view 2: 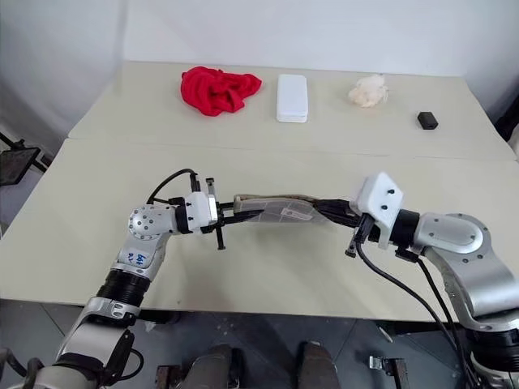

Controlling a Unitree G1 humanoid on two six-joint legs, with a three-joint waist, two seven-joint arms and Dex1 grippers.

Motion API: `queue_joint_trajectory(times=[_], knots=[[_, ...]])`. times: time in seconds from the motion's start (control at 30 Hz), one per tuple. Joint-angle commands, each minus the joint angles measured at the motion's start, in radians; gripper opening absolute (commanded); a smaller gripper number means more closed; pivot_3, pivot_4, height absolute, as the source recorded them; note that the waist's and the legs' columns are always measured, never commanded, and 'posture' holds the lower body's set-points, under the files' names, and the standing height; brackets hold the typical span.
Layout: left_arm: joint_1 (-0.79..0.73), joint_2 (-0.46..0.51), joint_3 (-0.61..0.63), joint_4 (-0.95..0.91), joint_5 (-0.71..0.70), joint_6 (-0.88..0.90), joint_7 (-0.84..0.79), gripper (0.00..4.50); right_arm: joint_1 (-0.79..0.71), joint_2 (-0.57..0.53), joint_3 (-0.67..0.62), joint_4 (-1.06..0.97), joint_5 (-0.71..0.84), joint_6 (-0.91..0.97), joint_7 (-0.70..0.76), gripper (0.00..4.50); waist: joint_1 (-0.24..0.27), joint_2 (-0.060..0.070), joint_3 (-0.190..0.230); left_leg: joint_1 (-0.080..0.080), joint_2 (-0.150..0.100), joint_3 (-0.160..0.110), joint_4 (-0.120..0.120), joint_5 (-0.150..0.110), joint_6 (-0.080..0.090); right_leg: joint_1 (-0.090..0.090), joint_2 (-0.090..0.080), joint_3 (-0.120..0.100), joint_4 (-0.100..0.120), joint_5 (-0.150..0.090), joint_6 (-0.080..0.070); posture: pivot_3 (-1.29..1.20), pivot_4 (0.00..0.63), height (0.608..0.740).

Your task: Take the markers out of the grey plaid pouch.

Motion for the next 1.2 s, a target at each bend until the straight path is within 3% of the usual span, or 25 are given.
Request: queue_joint_trajectory(times=[0.03, 0.17, 0.27, 0.43, 0.7, 0.8, 0.93, 1.07, 1.2], knots=[[0.0, 0.002, 0.007, -0.047, -0.021, -0.008, 0.001, 0.0, -0.002, -0.019, -0.006, -0.006, 0.0, 0.019, 0.014, 0.09, 0.0, 0.0, 0.0, 0.0, 0.0, 0.0, 0.0, 0.0, 0.0, 0.0, 0.0, 0.0, 0.0, 0.0, 0.0, 0.0, 0.15, 0.74], [0.007, 0.005, 0.007, -0.054, -0.02, -0.011, 0.003, 0.0, 0.001, -0.055, -0.013, -0.021, 0.043, 0.127, 0.038, 0.09, 0.001, 0.0, 0.0, 0.0, 0.0, 0.0, 0.0, 0.0, 0.0, 0.0, 0.0, 0.0, 0.0, 0.0, 0.0, 0.0, 0.15, 0.74], [0.002, 0.008, -0.001, -0.051, -0.006, -0.048, -0.002, 0.0, -0.032, -0.114, 0.04, -0.028, -0.012, 0.203, 0.028, 0.09, 0.0, 0.0, 0.0, 0.0, 0.0, 0.0, 0.0, 0.0, 0.0, 0.0, 0.0, 0.0, 0.001, 0.0, 0.0, 0.0, 0.15, 0.74], [-0.005, 0.013, -0.026, -0.027, 0.012, -0.125, -0.036, 0.0, -0.127, -0.107, 0.08, -0.079, 0.04, 0.341, 0.009, 0.09, -0.002, 0.0, 0.0, 0.0, 0.0, 0.0, 0.001, 0.0, 0.0, -0.001, 0.0, 0.0, 0.002, 0.0, 0.0, 0.0, 0.15, 0.74], [-0.008, 0.011, -0.045, -0.002, 0.016, -0.168, -0.056, 0.0, -0.218, 0.105, -0.12, -0.05, 0.392, 0.773, -0.192, 0.09, 0.001, 0.0, 0.0, -0.001, 0.0, -0.002, 0.002, 0.0, 0.0, -0.001, -0.001, 0.0, 0.003, 0.0, -0.001, 0.0, 0.15, 0.74], [-0.011, 0.013, -0.05, 0.003, 0.022, -0.181, -0.055, 0.0, -0.243, 0.149, -0.147, -0.017, 0.387, 0.841, -0.3, 0.09, 0.0, 0.0, 0.0, -0.001, 0.0, -0.002, 0.002, 0.0, 0.0, -0.001, -0.001, 0.0, 0.003, 0.0, -0.001, 0.0, 0.15, 0.74], [-0.012, 0.012, -0.049, 0.006, 0.018, -0.179, -0.049, 0.0, -0.232, 0.14, -0.079, -0.032, 0.294, 0.792, -0.371, 0.09, -0.001, 0.0, 0.0, -0.001, 0.0, -0.002, 0.002, 0.0, 0.0, -0.001, -0.001, 0.0, 0.003, 0.0, -0.001, 0.0, 0.15, 0.74], [-0.021, 0.007, -0.038, 0.008, 0.007, -0.157, -0.034, 0.0, -0.15, -0.049, 0.155, -0.138, 0.05, 0.486, -0.233, 0.09, 0.001, 0.0, 0.0, -0.002, 0.0, -0.002, 0.001, 0.0, 0.0, -0.002, -0.001, 0.0, 0.002, 0.0, -0.001, 0.0, 0.15, 0.74], [-0.028, 0.007, -0.034, 0.016, 0.007, -0.155, -0.03, 0.0, -0.113, -0.114, 0.227, -0.15, -0.08, 0.24, -0.139, 0.09, -0.002, 0.0, 0.0, -0.003, 0.0, -0.002, 0.002, 0.0, 0.001, -0.002, 0.0, 0.0, 0.001, 0.001, 0.0, 0.0, 0.15, 0.74]])
